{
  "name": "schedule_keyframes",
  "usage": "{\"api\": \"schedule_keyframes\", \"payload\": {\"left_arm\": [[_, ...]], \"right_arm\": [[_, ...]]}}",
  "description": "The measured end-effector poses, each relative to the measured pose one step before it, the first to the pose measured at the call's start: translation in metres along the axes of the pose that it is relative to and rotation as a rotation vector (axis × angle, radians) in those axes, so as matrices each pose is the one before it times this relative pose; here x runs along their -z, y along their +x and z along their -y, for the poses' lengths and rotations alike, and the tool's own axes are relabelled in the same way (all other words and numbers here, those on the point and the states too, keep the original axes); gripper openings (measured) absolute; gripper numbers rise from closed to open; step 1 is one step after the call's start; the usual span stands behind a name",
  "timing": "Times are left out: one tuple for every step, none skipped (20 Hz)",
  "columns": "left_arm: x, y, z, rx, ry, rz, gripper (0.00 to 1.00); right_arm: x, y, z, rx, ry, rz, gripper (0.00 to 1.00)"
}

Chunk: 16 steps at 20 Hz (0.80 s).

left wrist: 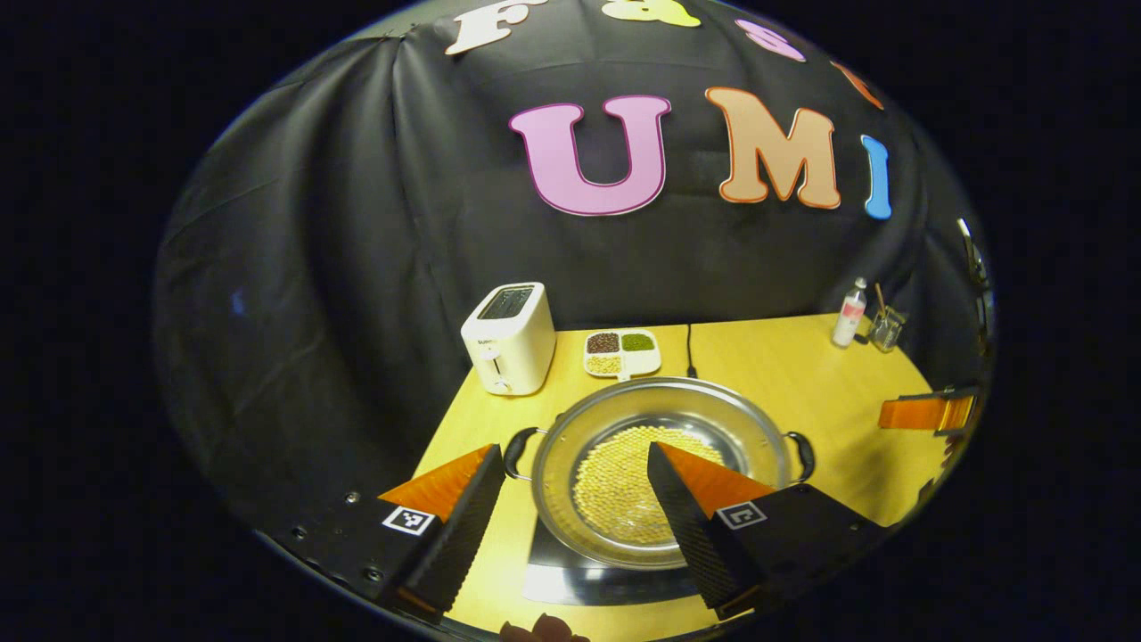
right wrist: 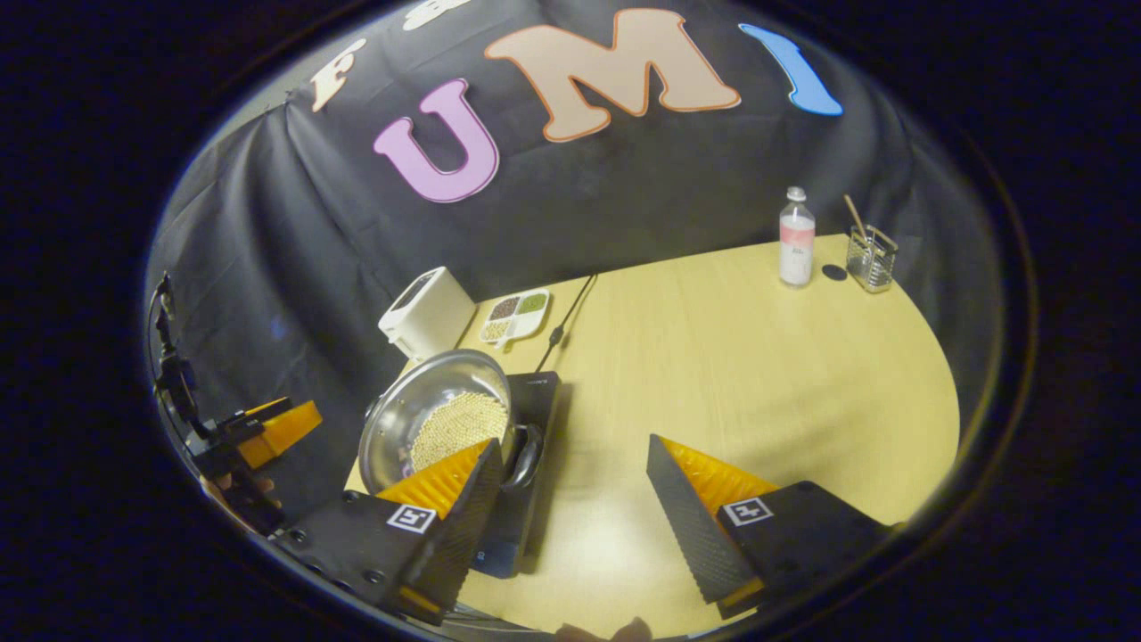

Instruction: First push the handle of the pot to place it horizontally, then grasp the pot with both hands and set it on the induction cooktop.

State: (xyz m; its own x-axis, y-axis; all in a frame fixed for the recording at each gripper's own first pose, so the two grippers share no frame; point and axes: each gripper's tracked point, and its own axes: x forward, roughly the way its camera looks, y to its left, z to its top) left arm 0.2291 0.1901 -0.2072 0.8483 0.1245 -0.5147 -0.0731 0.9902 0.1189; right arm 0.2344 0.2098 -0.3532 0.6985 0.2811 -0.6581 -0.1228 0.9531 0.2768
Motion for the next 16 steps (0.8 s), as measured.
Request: {"api": "schedule_keyframes", "payload": {"left_arm": [[-0.00061,-0.01048,0.01089,0.0032,-0.02566,0.00986,0.99],[-0.00109,-0.01043,0.01042,0.00614,-0.01944,0.01001,0.99],[-0.00056,-0.01072,0.00936,0.00438,-0.00878,0.0107,0.99],[-0.00501,-0.00915,0.00599,-0.00402,-0.00172,0.02021,0.99],[-0.00684,-0.00689,0.00555,0.00005,0.00341,0.02544,0.99],[-0.00827,-0.00574,0.00708,0.00515,0.00777,0.02114,0.98],[-0.00865,-0.00601,0.00692,0.00759,0.01297,0.02361,0.99],[-0.01219,-0.00342,0.00686,0.01101,0.01778,0.02892,0.99],[-0.01236,-0.00126,0.00798,0.00935,0.01596,0.03556,0.99],[-0.01276,-0.00376,0.00886,0.01178,0.01256,0.03003,0.98],[-0.01135,-0.0027,0.00884,0.01774,0.01042,0.03116,0.98],[-0.01193,-0.0063,0.00992,0.01895,0.01097,0.03533,0.98],[-0.01351,-0.00367,0.0104,0.02688,0.01461,0.04232,0.98],[-0.01144,-0.00277,0.00746,0.0225,0.01149,0.03723,0.98],[-0.00537,-0.00541,0.00568,0.01737,0.00701,0.01848,0.98],[-0.00196,-0.00599,0.00413,0.00869,-0.00187,0.00239,0.98]], "right_arm": [[-0.00151,-0.00786,0.00284,-0.01125,-0.01173,0.01576,1.0],[-0.00371,-0.00953,0.0016,-0.01404,-0.00761,0.02585,0.99],[-0.0073,-0.00844,0.00075,-0.01164,-0.0016,0.03545,0.92],[-0.00736,-0.00876,-0.003,-0.01149,0.00274,0.04117,0.93],[-0.00847,-0.00772,0.00174,-0.00381,0.00419,0.0356,0.92],[-0.00837,-0.0089,0.00393,0.00047,0.00227,0.03361,1.0],[-0.01181,-0.00806,0.0046,0.00553,-0.00136,0.04596,1.0],[-0.0133,-0.00586,0.00321,0.00547,-0.00523,0.05346,1.0],[-0.01161,-0.00557,0.00238,0.00453,-0.00525,0.04523,1.0],[-0.00884,-0.00931,0.00223,0.00245,-0.00421,0.03278,1.0],[-0.0083,-0.00722,0.00182,0.00604,-0.00438,0.02782,1.0],[-0.00886,-0.0072,0.00055,0.00985,-0.00796,0.03108,1.0],[-0.01165,-0.00859,0.00214,0.01248,-0.01289,0.04083,1.0],[-0.01104,-0.00817,0.00113,0.01777,-0.01736,0.04645,0.92],[-0.01269,-0.007,0.00218,0.02288,-0.01808,0.04297,1.0],[-0.00989,-0.01206,0.00131,0.01469,-0.00904,0.01334,1.0]]}}
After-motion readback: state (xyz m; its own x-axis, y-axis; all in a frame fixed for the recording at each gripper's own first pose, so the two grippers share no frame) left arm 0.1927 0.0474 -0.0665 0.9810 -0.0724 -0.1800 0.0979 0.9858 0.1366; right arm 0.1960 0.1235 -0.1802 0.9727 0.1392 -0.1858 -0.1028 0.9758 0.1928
